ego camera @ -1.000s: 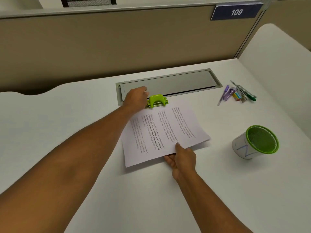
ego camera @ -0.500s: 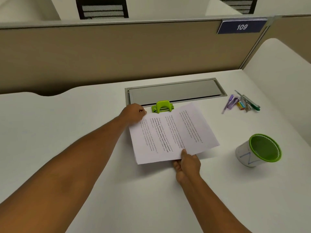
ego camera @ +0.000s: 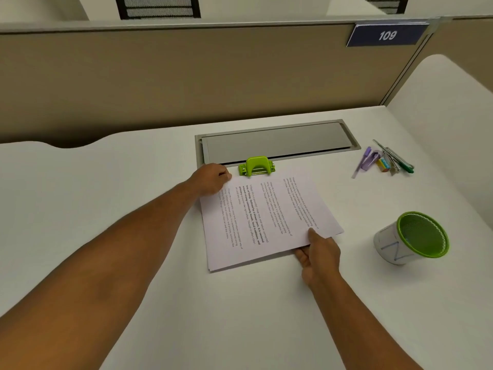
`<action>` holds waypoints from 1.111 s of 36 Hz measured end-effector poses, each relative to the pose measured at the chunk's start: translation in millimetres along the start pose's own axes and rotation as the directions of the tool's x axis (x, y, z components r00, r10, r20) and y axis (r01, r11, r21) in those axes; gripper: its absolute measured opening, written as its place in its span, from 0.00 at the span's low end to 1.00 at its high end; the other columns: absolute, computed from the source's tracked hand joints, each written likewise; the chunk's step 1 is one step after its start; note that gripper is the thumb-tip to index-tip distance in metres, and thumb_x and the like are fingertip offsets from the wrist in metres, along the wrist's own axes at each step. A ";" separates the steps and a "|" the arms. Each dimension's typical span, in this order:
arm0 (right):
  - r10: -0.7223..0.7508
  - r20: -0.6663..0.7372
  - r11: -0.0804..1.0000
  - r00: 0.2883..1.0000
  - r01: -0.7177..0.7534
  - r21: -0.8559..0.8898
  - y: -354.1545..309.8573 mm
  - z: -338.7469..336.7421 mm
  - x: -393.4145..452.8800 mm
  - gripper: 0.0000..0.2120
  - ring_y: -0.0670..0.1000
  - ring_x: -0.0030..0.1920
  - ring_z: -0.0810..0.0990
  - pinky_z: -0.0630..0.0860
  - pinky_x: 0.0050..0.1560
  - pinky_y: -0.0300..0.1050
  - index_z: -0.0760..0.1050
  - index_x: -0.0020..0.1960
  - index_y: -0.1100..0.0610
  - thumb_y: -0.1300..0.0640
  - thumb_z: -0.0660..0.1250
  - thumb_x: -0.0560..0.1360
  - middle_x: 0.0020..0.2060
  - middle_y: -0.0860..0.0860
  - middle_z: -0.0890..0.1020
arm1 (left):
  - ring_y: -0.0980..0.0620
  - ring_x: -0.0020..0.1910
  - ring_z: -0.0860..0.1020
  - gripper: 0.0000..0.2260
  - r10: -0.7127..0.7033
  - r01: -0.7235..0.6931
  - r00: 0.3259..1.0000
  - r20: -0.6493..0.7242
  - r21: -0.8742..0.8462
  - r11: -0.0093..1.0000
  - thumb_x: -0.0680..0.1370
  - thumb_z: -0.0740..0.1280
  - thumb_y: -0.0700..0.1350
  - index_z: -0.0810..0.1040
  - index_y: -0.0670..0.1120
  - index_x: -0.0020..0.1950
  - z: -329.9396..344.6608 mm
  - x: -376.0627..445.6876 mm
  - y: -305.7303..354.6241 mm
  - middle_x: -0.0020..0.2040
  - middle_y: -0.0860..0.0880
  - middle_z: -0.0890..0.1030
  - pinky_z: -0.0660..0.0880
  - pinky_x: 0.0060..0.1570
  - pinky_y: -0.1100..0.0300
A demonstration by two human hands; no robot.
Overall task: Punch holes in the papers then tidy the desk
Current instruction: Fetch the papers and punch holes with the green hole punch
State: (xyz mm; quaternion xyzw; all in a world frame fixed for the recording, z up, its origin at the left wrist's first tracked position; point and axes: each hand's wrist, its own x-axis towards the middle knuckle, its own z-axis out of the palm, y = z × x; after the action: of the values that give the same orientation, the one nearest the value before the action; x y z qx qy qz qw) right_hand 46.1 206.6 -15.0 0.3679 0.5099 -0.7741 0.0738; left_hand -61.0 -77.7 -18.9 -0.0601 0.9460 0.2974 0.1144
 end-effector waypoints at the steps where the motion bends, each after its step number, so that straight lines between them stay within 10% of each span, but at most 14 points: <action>1: -0.001 0.000 1.000 1.000 0.001 -0.010 -0.1 0.3 0.7 0.12 0.53 0.52 0.83 0.82 0.39 0.47 0.75 0.61 0.50 0.61 0.64 0.80 0.56 0.51 0.83 | 0.49 0.46 0.77 0.13 0.012 -0.012 1.000 0.023 0.018 1.000 0.82 0.60 0.51 0.79 0.45 0.50 -0.7 -0.2 0.0 0.46 0.47 0.80 0.72 0.45 0.54; 19: -0.148 -0.079 0.982 0.986 0.137 -0.130 10.6 5.8 0.5 0.12 0.51 0.49 0.83 0.83 0.40 0.46 0.74 0.61 0.47 0.60 0.64 0.80 0.51 0.45 0.81 | 0.50 0.47 0.76 0.09 0.095 -0.099 0.994 0.054 0.087 0.991 0.82 0.62 0.48 0.79 0.46 0.54 -0.9 2.0 -4.1 0.47 0.50 0.78 0.71 0.48 0.57; 40: -0.073 -0.032 0.996 0.997 0.072 -0.054 7.9 5.4 2.8 0.13 0.53 0.51 0.83 0.83 0.40 0.47 0.74 0.62 0.49 0.61 0.64 0.80 0.53 0.48 0.82 | 0.51 0.48 0.77 0.11 0.136 -0.129 0.967 -0.214 0.044 0.991 0.79 0.65 0.50 0.79 0.47 0.57 4.5 12.6 6.6 0.51 0.49 0.80 0.72 0.45 0.59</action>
State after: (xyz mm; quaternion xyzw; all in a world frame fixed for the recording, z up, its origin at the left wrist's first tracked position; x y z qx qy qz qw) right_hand 45.4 199.1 -21.5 0.3602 0.5444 -0.7561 0.0466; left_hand -73.5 -70.3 -22.1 -0.0271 0.9590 0.2819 -0.0084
